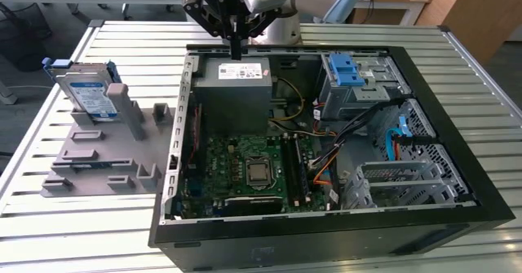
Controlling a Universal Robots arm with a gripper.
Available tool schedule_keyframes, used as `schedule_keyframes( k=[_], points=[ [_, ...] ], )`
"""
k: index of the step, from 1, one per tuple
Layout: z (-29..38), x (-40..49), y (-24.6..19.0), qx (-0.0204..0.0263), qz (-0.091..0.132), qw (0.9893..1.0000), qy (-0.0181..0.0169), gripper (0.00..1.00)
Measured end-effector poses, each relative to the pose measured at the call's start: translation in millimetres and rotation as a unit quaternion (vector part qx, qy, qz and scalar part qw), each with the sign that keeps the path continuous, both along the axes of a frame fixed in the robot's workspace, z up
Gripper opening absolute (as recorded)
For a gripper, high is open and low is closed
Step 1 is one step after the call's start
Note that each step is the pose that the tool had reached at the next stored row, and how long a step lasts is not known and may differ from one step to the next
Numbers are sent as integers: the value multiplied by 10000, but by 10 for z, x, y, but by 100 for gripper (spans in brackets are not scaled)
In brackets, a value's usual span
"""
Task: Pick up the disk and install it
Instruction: 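Reach for the disk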
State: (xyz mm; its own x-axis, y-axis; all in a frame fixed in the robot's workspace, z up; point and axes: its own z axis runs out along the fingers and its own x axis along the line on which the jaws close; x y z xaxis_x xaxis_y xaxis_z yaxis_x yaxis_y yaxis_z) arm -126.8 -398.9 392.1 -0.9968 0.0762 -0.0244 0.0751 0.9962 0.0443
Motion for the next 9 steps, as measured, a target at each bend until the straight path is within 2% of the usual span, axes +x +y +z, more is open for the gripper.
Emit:
schedule_keyframes(
  k=[9],
  points=[
    [-1, -49, 0, 0, 0, 10000, 0, 11]
  ],
)
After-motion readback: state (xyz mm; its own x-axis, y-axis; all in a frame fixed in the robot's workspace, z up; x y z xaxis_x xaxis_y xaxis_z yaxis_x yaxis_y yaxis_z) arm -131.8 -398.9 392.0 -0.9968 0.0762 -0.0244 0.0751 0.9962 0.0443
